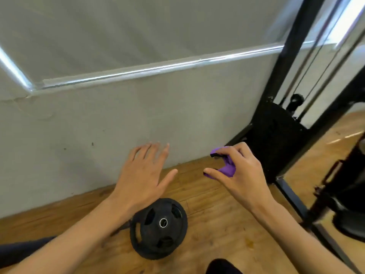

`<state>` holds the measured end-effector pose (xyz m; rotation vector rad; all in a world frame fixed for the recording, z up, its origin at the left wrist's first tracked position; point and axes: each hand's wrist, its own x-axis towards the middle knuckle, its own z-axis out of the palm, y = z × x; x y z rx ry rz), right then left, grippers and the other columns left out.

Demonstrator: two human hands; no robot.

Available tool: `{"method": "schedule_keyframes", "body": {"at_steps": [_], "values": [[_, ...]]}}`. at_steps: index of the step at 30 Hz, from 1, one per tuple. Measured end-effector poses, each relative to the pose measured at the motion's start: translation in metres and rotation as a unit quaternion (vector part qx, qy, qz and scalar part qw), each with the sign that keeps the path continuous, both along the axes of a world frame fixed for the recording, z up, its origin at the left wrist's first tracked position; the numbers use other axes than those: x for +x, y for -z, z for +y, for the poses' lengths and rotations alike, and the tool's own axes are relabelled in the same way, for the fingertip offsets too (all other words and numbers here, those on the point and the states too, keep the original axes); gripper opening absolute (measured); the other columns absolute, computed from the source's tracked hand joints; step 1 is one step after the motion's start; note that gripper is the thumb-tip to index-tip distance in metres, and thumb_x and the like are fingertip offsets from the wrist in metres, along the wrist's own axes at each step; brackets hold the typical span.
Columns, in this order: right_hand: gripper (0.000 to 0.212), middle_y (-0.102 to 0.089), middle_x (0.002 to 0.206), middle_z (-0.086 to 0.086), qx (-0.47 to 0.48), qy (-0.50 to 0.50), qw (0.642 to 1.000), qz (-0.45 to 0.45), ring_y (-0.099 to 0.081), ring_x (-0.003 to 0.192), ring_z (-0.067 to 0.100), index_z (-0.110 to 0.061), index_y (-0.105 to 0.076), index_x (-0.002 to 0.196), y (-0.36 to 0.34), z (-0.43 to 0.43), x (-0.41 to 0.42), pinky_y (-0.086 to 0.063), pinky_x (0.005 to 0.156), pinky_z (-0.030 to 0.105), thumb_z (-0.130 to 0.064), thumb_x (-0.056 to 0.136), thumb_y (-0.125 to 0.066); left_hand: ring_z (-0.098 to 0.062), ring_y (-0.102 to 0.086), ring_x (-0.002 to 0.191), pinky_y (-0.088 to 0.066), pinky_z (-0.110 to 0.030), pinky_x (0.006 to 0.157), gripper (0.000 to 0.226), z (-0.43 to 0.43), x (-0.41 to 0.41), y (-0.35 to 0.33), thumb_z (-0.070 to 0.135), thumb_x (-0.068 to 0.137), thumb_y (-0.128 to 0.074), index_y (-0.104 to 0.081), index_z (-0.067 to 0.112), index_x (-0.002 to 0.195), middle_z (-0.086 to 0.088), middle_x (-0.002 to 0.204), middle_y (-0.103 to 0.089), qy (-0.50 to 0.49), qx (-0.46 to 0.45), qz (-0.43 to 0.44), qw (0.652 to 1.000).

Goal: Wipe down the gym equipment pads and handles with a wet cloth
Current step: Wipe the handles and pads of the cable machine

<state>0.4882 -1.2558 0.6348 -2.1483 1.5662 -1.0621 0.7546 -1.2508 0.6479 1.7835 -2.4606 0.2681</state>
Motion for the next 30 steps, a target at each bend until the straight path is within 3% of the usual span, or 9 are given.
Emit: {"method": "schedule_keyframes", "body": {"at_steps": [3, 6, 11, 18, 26, 30], "values": [[0.053, -0.049, 0.109, -0.011, -0.003, 0.059, 0.998, -0.015, -0.054, 0.096, 0.006, -0.029, -0.066, 0.120, 0.000, -0.025, -0.017, -0.055, 0.078, 0.025, -0.064, 0.081, -0.067, -0.032, -0.054, 0.132, -0.028, -0.042, 0.111, 0.072, -0.064, -0.015, -0.005, 0.063, 0.106, -0.021, -0.049, 0.013, 0.150, -0.012, 0.143, -0.059, 0.082, -0.004, 0.007, 0.997], [0.050, -0.050, 0.112, -0.010, -0.016, 0.114, 0.993, -0.029, -0.056, 0.099, 0.007, -0.028, -0.066, 0.121, 0.008, -0.058, -0.039, -0.054, 0.080, 0.020, -0.057, 0.081, -0.072, -0.033, -0.054, 0.132, -0.029, -0.043, 0.110, 0.072, -0.133, -0.037, -0.008, 0.062, 0.106, -0.022, -0.051, 0.013, 0.150, -0.013, 0.143, -0.059, 0.143, -0.016, 0.008, 0.990], [0.050, -0.051, 0.110, -0.011, -0.028, 0.189, 0.981, -0.041, -0.055, 0.099, 0.004, -0.027, -0.067, 0.121, 0.021, -0.127, -0.082, -0.048, 0.078, 0.012, -0.054, 0.079, -0.076, -0.033, -0.057, 0.132, -0.046, -0.051, 0.107, 0.073, -0.239, -0.095, -0.003, 0.061, 0.106, -0.020, -0.053, 0.011, 0.148, -0.014, 0.143, -0.059, 0.218, -0.017, 0.010, 0.976], [0.052, -0.047, 0.108, -0.016, -0.026, 0.287, 0.957, -0.034, -0.053, 0.101, 0.000, -0.031, -0.067, 0.121, 0.012, -0.185, -0.139, -0.045, 0.080, 0.007, -0.059, 0.078, -0.073, -0.033, -0.058, 0.131, -0.047, -0.050, 0.108, 0.074, -0.347, -0.201, -0.005, 0.062, 0.105, -0.019, -0.055, 0.013, 0.148, -0.014, 0.141, -0.062, 0.333, -0.010, 0.031, 0.942], [0.049, -0.049, 0.105, -0.016, -0.038, 0.461, 0.886, -0.026, -0.057, 0.097, 0.004, -0.034, -0.066, 0.117, 0.009, -0.209, -0.211, -0.050, 0.079, 0.016, -0.062, 0.077, -0.072, -0.030, -0.057, 0.136, -0.046, -0.050, 0.111, 0.070, -0.438, -0.345, -0.002, 0.064, 0.102, -0.029, -0.056, 0.018, 0.148, -0.010, 0.144, -0.062, 0.510, -0.016, 0.051, 0.859], [0.050, -0.052, 0.103, -0.012, -0.070, 0.555, 0.829, -0.017, -0.057, 0.096, -0.001, -0.027, -0.070, 0.116, -0.005, -0.220, -0.238, -0.043, 0.079, 0.006, -0.056, 0.076, -0.075, -0.028, -0.054, 0.139, -0.045, -0.049, 0.114, 0.070, -0.469, -0.428, -0.007, 0.066, 0.103, -0.026, -0.052, 0.022, 0.150, -0.007, 0.146, -0.060, 0.613, -0.026, 0.070, 0.787]]}}
